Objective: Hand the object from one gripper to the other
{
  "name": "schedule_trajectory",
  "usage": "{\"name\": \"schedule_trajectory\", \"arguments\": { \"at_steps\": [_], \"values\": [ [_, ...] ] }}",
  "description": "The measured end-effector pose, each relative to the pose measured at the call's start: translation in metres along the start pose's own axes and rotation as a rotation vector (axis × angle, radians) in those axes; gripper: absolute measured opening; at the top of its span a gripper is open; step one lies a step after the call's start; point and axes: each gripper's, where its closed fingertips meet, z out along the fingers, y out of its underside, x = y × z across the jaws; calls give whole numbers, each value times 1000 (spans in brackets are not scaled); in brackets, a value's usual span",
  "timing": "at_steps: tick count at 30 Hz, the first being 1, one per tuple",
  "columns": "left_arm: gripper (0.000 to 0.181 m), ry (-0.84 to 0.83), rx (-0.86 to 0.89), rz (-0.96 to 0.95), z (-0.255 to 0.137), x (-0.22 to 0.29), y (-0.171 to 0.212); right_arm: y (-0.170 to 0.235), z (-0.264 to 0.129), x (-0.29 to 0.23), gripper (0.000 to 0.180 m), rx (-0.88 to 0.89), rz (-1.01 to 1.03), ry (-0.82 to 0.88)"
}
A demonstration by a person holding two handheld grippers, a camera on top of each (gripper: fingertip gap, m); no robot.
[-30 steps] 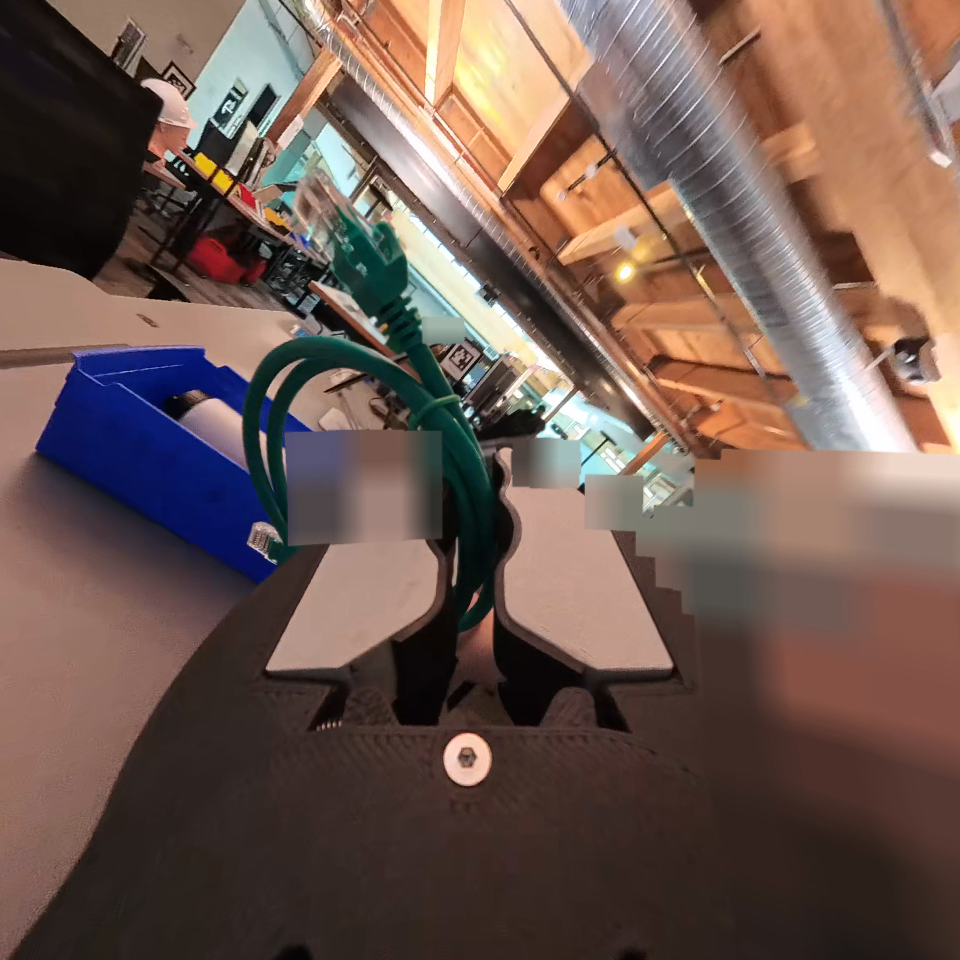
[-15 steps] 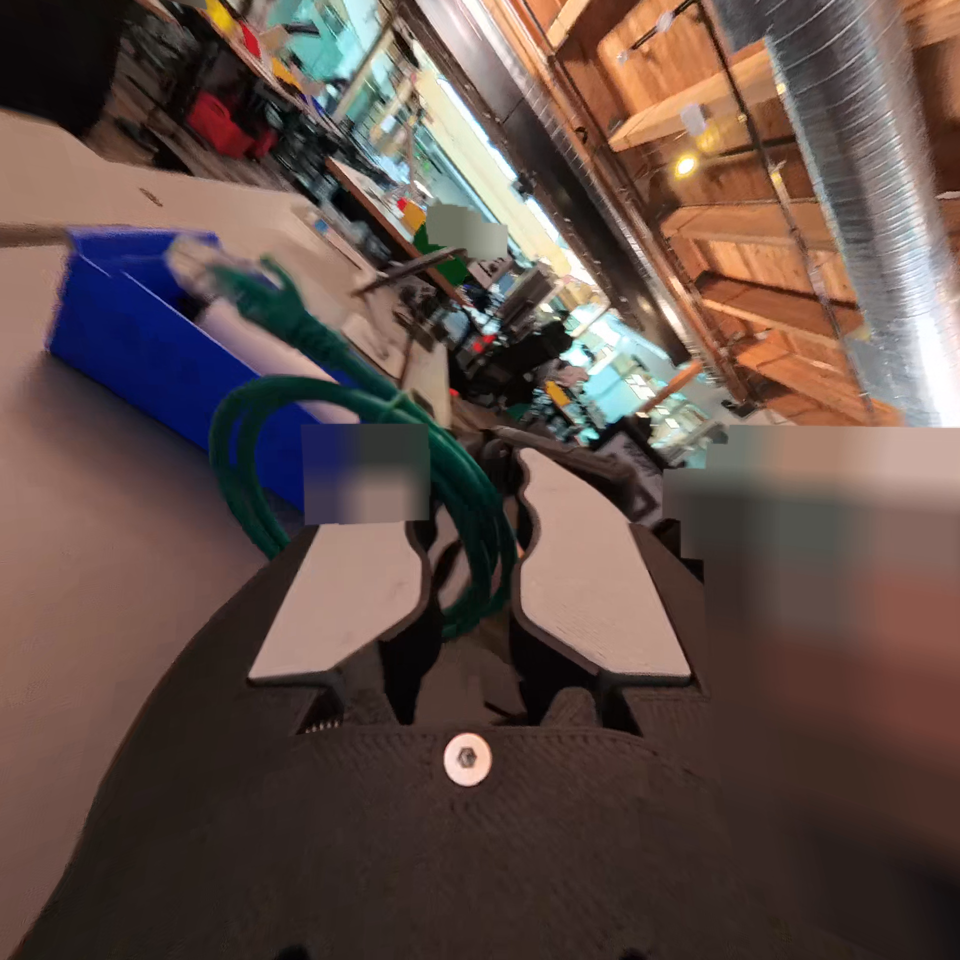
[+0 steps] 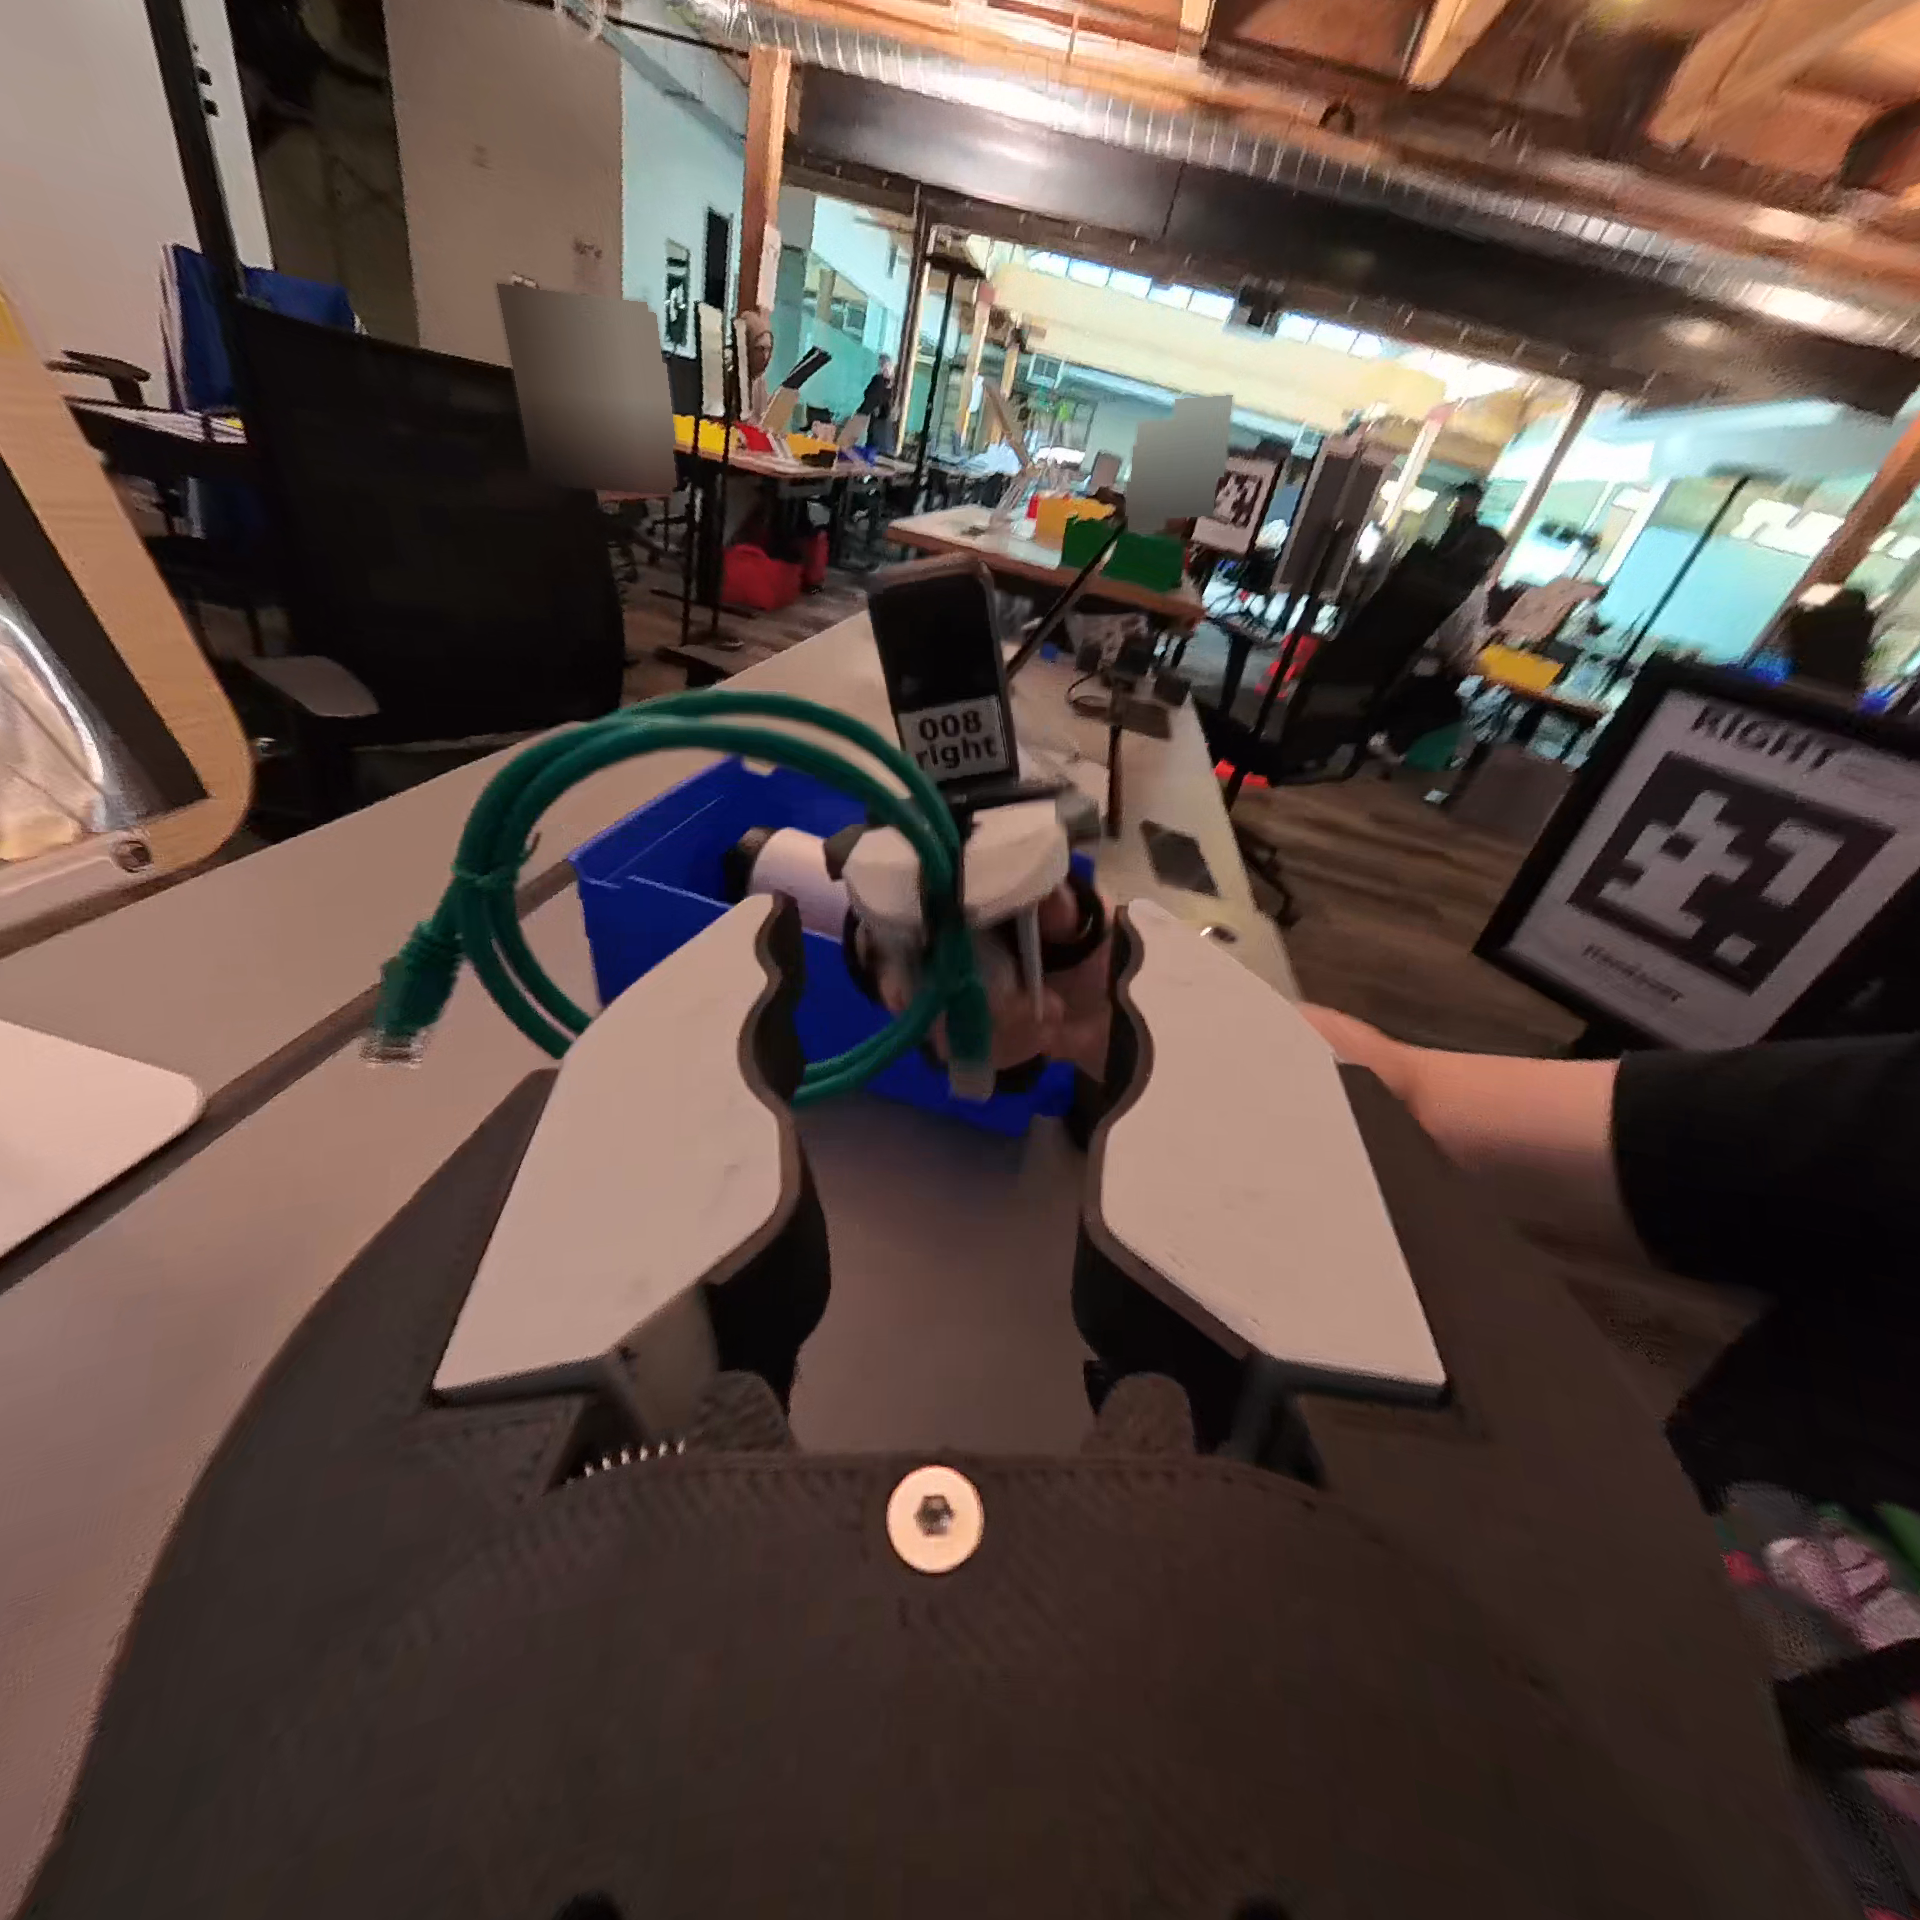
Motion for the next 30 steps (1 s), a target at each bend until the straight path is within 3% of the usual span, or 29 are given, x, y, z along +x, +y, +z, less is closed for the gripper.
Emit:
{"name": "schedule_trajectory", "arguments": {
  "at_steps": [8, 13, 19, 22, 26, 30],
  "values": [
    [49, -322, -161, 606, 15, -2, 18, -45, -22, -22, 8, 286, 404, -339],
    [43, -524, -302, 1097, 25, 1, 33, -36, -14, -5, 8, 317, 757, -368],
    [53, -486, -471, 979, 34, -13, 64, -27, -7, 1, 7, 318, 834, -369],
    [38, -531, -478, 1013, 33, -22, 66, -29, -5, -2, 7, 332, 845, -371],
    [0, -595, -491, 1079, 33, -29, 63, -33, -6, 8, 8, 425, 898, -308],
    [0, -625, -446, 1063, 29, -24, 48, -29, -14, 28, 21, 433, 816, -126]
  ]
}}
